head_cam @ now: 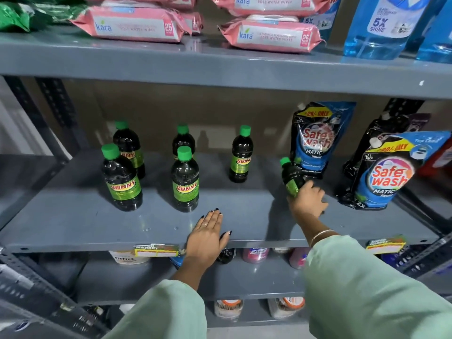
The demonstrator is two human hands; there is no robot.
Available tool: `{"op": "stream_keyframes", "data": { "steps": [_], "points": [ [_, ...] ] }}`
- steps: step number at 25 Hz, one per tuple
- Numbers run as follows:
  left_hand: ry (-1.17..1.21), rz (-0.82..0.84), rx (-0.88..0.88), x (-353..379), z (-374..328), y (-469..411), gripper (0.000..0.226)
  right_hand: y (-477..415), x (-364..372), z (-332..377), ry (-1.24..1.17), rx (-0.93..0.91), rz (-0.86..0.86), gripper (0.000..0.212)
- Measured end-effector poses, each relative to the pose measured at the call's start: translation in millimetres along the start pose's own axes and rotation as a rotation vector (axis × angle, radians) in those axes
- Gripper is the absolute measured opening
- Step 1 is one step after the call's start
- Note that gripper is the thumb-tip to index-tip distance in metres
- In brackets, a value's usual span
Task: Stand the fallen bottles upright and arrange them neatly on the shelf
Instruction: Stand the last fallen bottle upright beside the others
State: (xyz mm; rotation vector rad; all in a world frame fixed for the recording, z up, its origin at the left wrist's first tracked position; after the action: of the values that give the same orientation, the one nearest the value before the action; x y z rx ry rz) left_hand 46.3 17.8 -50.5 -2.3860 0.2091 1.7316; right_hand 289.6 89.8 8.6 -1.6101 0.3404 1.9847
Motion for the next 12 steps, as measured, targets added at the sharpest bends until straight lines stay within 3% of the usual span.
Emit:
{"op": "stream_keyframes", "data": {
  "steps": [3,6,12],
  "points": [
    [-0.019,-0.060,0.073,0.7,1.4,-1.1,0.060,14.8,-7.9,31.2,-0.490,0.085,-0.056,0.063],
    [-0.003,-0.035,0.028,2.5,2.7,-0.4,0.063,33.5,-7.3,62.5,-0.897,0.089,-0.097,0.060],
    [0.039,-0.036,0.029,2.8,4.4,-1.7,0.075,64.5,7.1,75.4,-1.072,-0.020,-0.023,0.056]
  ]
}}
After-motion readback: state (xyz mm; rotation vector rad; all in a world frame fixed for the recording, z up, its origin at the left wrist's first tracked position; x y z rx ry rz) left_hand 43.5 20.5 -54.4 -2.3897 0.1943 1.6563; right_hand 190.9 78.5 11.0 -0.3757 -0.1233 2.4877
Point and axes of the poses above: each hand's wrist, its own y-axis away from the middle knuckle, its own x-axis out of the palm, z = x × y, the point moved 1 cm from there along -y, towards the middle knuckle, and after that the axes turned 8 degrees about y, right-handed, at the moved point
